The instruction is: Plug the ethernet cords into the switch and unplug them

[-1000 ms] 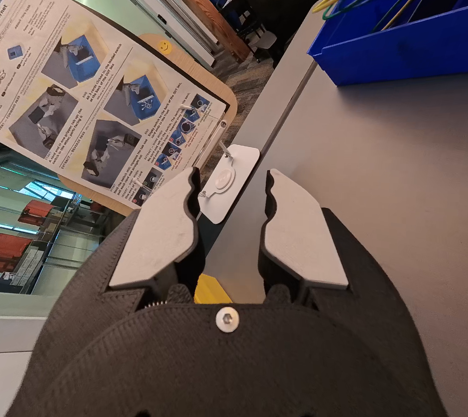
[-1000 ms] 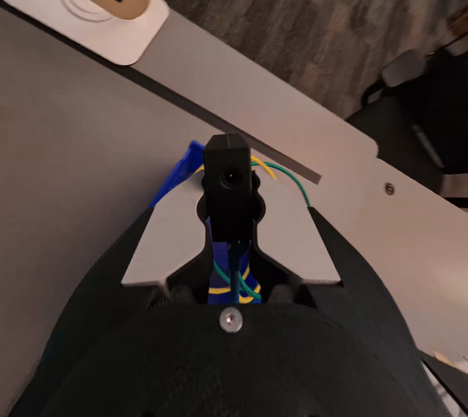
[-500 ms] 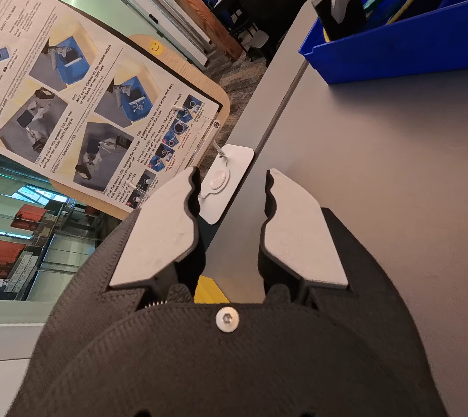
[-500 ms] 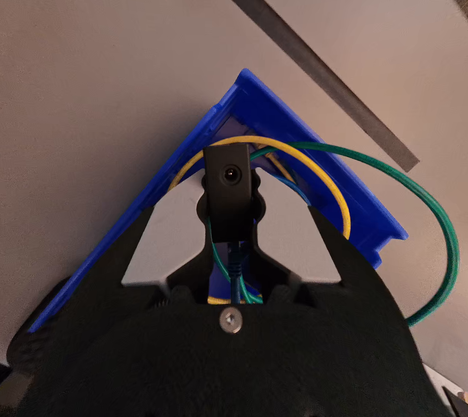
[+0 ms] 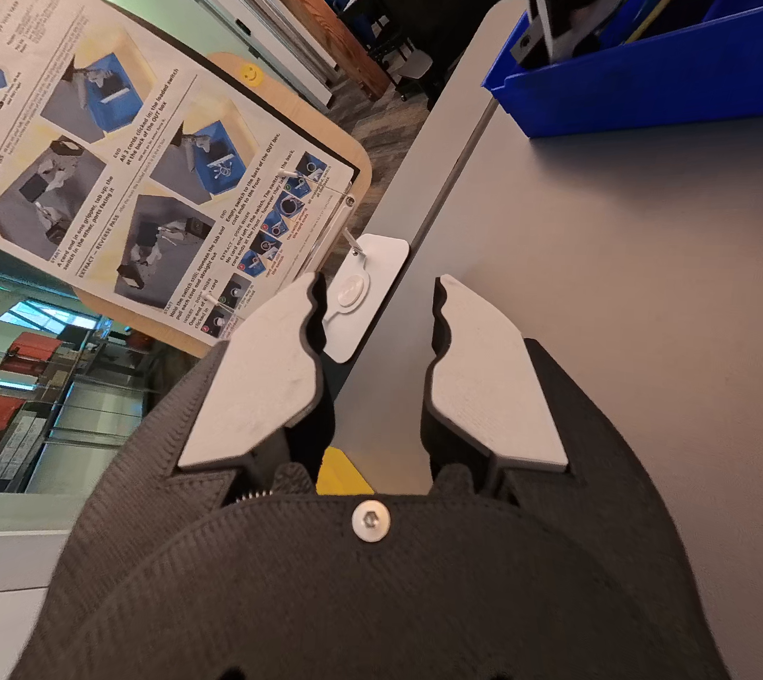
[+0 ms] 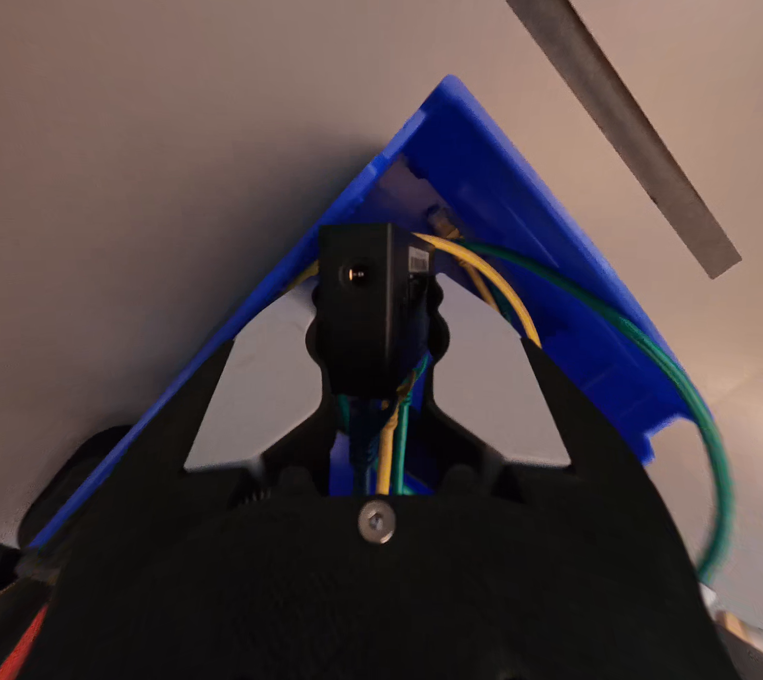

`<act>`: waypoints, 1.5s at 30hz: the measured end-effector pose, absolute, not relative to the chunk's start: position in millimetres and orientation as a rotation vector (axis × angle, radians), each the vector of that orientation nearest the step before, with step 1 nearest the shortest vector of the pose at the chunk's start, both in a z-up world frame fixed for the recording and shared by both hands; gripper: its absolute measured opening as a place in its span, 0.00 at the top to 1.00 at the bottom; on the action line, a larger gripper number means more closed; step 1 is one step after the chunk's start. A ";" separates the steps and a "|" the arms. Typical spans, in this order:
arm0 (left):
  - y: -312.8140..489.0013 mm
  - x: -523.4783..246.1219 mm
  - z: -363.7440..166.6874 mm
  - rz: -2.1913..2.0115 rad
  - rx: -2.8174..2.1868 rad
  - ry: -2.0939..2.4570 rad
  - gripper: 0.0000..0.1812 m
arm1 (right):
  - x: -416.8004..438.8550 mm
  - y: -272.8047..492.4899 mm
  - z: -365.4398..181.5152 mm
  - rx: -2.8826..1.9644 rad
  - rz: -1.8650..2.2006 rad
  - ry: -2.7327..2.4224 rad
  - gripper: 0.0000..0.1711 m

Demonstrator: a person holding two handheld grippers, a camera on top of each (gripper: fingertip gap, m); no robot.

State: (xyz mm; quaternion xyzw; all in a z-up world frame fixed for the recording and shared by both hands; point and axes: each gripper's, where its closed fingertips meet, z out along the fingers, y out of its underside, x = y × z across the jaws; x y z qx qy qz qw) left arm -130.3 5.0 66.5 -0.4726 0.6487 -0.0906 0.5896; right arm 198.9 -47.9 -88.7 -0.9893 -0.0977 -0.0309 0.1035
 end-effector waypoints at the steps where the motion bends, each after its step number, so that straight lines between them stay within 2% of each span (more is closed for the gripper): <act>1: 4.9 -133.8 68.9 -0.221 -1.110 1.510 0.74 | 198.8 -49.7 -79.3 -2.889 -0.103 -0.274 0.70; 7: 17.5 -163.9 97.8 -0.280 -1.173 1.402 0.71 | 198.6 -74.0 35.6 -2.461 -0.315 -0.198 0.63; 9: 28.7 -179.9 105.6 -0.276 -1.219 1.353 0.69 | 193.7 -103.3 70.5 -2.306 -0.326 -0.087 0.58; 11: 45.5 -202.0 113.3 -0.251 -1.284 1.283 0.68 | 200.5 -143.2 87.6 -2.161 -0.348 0.119 0.58; 15: 94.8 -269.5 122.5 -0.211 -1.504 1.034 0.66 | 241.9 -226.5 52.1 -2.089 -0.414 0.585 0.63; 17: 120.0 -307.0 116.1 -0.234 -1.647 0.890 0.63 | 258.7 -250.9 19.4 -2.229 -0.361 0.710 0.63; 20: 153.6 -361.0 83.6 -0.244 -1.903 0.710 0.59 | 269.2 -254.9 -25.4 -2.342 -0.190 0.734 0.64; 24: 185.3 -421.3 36.9 -0.137 -2.140 0.527 0.59 | 271.5 -260.1 -83.4 -2.516 0.029 0.801 0.67; 28: 194.7 -450.8 -4.5 -0.094 -2.321 0.477 0.58 | 261.4 -259.5 -111.4 -2.594 0.225 0.804 0.83; 29: 196.7 -455.5 -13.8 -0.086 -2.356 0.476 0.58 | 254.8 -256.9 -114.0 -2.606 0.292 0.781 0.90; 32: 199.4 -458.8 -41.9 -0.122 -2.458 0.504 0.58 | 252.2 -258.1 -124.4 -2.697 0.272 0.739 0.94; 37: 192.8 -462.7 -88.7 -0.141 -2.656 0.587 0.67 | 239.4 -258.5 -126.5 -2.812 0.240 0.626 0.95; 41: 178.9 -467.7 -114.0 -0.065 -2.813 0.657 0.93 | 224.7 -252.1 -125.7 -2.884 0.242 0.624 0.95; 45: 168.2 -452.9 -115.2 -0.090 -2.827 0.787 0.98 | 207.1 -238.7 -125.0 -2.948 0.251 0.531 0.95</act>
